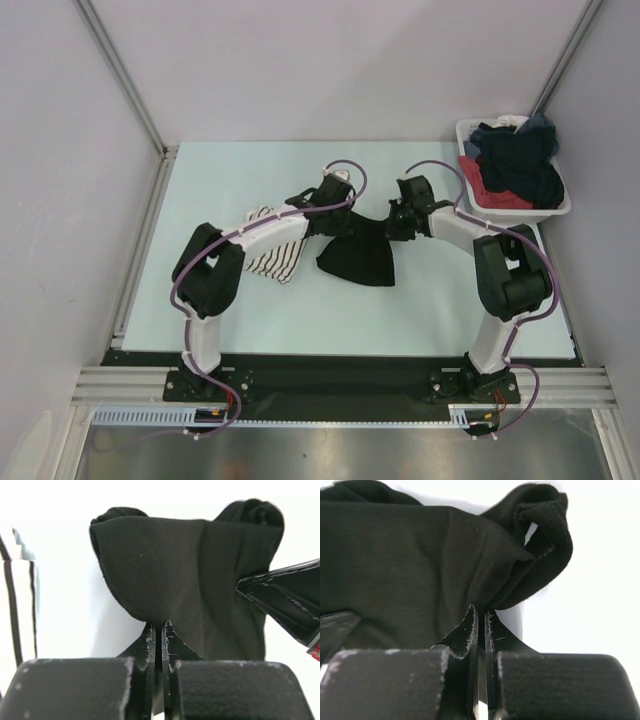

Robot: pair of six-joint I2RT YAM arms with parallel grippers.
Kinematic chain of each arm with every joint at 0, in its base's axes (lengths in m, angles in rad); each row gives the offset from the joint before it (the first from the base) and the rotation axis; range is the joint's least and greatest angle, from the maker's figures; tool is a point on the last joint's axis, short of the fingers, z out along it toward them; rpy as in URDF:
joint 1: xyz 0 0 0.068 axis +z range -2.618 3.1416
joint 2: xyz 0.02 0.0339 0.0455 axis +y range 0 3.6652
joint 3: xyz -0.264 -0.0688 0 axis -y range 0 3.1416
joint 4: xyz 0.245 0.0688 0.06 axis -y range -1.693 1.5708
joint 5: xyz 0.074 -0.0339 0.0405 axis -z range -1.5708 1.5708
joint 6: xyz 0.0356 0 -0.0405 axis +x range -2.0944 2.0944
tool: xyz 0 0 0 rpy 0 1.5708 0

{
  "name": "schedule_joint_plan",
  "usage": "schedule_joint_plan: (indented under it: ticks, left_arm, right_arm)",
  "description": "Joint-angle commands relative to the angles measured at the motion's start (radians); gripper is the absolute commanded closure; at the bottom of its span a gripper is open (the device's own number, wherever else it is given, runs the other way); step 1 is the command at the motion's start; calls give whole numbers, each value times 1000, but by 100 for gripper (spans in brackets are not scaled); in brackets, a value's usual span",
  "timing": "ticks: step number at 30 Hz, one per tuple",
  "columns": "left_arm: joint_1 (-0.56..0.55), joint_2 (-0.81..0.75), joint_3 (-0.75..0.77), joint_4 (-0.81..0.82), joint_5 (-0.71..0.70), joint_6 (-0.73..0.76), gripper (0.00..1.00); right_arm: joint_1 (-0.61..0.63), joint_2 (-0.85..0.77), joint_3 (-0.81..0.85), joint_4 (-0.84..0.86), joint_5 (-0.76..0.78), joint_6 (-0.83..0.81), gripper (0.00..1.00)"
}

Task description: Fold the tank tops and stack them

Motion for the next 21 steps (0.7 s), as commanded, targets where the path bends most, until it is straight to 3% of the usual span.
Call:
schedule_joint_plan:
  ticks: [1,21]
  left_arm:
    - [1,-85,-27,-6,-17,16,100]
    - [9,-161,18,-94,-5,49,100]
  right_arm:
    - [15,-66,-17,21,-12,23,100]
    - [47,-189,55,-88,23,33,100]
